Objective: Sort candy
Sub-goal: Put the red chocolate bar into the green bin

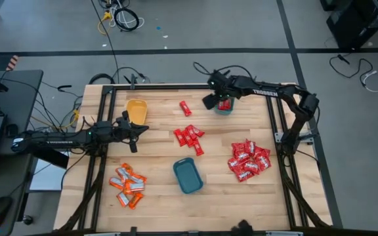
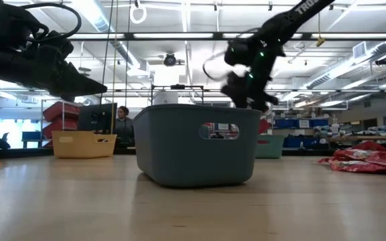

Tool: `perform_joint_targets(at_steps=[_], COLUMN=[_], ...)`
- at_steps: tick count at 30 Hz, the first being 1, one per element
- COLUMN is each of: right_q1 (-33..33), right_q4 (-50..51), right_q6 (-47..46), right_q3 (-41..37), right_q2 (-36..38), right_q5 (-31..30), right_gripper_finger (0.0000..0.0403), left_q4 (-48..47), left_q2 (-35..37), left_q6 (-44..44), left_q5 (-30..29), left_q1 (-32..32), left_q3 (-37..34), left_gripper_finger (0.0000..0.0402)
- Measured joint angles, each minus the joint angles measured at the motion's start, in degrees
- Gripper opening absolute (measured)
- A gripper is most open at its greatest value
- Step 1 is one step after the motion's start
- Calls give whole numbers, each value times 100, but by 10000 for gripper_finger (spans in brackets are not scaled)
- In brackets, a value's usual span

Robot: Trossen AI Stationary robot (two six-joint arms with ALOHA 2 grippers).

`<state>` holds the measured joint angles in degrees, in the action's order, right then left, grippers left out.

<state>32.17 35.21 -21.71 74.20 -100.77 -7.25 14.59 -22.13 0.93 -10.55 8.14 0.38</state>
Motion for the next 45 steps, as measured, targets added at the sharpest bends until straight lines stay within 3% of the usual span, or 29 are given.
perform_joint_targets(at_steps=[4, 7, 16, 22, 27, 35, 45], right_q1=[-311, -602, -1283, -1369, -1374, -1371, -1363], right_q4=[-1043, -1402, -2276, -2501, -2668, -3003, -3164], right_q6=[242, 240, -191, -493, -525, -514, -511], right_q3=[94, 92, 85, 81, 81, 81, 92], right_q2=[-5, -60, -781, -1249, -1571, -1936, -2204], right_q5=[760, 822, -42, -627, -706, -813, -1003], right_gripper_finger=[244, 256, 277, 301, 311, 293, 239], left_q4=[2, 2, 7, 7, 2, -21, -133], left_q2=[0, 0, 0, 2, 0, 0, 0], left_q6=[1, 0, 7, 66, 66, 72, 83], left_q5=[0, 0, 2, 2, 2, 2, -11], left_q1=[0, 0, 0, 1, 0, 1, 0], left_q3=[0, 0, 0, 0, 0, 1, 0], left_gripper_finger=[12, 12, 12, 12, 12, 12, 12])
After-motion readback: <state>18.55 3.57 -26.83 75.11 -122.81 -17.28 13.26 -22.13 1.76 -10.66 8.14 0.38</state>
